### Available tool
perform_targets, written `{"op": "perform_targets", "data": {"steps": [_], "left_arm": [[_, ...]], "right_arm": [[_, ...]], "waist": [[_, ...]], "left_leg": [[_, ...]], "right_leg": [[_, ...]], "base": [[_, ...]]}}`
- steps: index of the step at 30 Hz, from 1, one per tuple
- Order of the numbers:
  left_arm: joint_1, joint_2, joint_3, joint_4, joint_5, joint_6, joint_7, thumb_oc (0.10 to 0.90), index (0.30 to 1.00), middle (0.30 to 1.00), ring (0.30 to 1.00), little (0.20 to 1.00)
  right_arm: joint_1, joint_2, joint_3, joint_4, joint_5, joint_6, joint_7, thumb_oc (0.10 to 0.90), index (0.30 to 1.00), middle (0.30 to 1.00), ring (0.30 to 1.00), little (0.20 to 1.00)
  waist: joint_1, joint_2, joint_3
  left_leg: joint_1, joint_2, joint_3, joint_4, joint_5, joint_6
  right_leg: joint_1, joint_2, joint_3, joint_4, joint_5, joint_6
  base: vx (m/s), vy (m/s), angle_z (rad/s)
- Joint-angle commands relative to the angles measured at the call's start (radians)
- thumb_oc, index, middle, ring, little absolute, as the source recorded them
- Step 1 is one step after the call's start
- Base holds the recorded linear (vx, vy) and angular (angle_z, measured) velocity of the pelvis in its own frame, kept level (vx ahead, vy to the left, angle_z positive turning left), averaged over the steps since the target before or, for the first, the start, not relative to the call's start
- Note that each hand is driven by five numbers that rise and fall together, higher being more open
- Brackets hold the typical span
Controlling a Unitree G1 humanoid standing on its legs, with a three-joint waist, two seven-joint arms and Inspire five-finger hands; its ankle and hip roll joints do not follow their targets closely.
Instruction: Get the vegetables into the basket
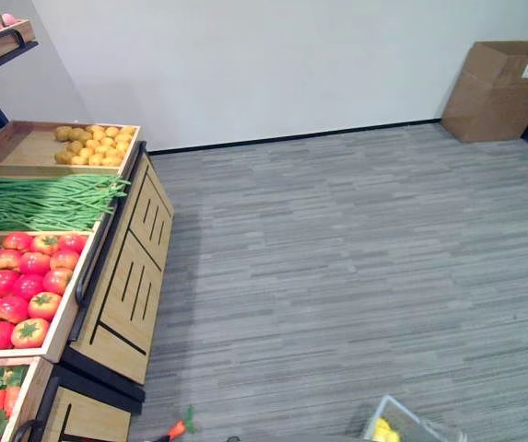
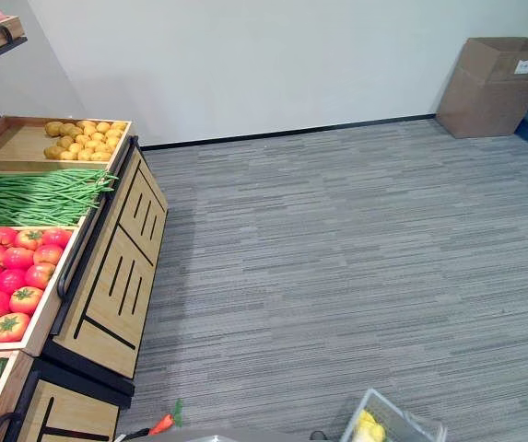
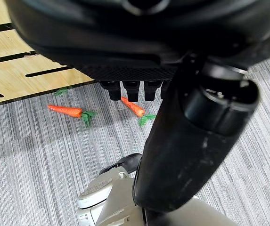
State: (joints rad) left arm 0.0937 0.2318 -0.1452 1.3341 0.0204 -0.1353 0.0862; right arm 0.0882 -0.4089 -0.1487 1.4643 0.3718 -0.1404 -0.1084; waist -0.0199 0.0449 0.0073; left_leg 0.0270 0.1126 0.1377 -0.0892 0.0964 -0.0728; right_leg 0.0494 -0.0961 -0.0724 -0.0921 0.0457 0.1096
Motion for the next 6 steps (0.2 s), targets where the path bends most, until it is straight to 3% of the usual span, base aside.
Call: {"op": "perform_targets", "data": {"steps": [1, 6], "left_arm": [[-0.061, 0.007, 0.018, 0.025, -0.007, -0.011, 0.006, 0.900, 1.000, 1.000, 1.000, 1.000], [-0.065, -0.001, 0.012, 0.031, -0.013, -0.012, 0.005, 0.900, 1.000, 1.000, 1.000, 1.000]], "right_arm": [[-0.066, -0.027, -0.009, 0.027, 0.034, -0.040, -0.022, 0.900, 1.000, 1.000, 1.000, 1.000], [-0.063, 0.036, 0.073, 0.025, -0.014, -0.029, 0.002, 0.900, 1.000, 1.000, 1.000, 1.000]], "waist": [[0.001, -0.069, 0.022], [0.000, -0.076, 0.022]], "left_leg": [[0.023, 0.007, -0.033, 0.002, -0.057, -0.028], [0.022, 0.010, -0.032, 0.002, -0.054, -0.030]], "right_leg": [[0.009, -0.049, -0.008, 0.005, -0.005, 0.044], [0.009, -0.044, -0.009, 0.005, -0.005, 0.041]], "base": [[0.00, 0.000, 0.00], [0.00, 0.000, 0.00]]}}
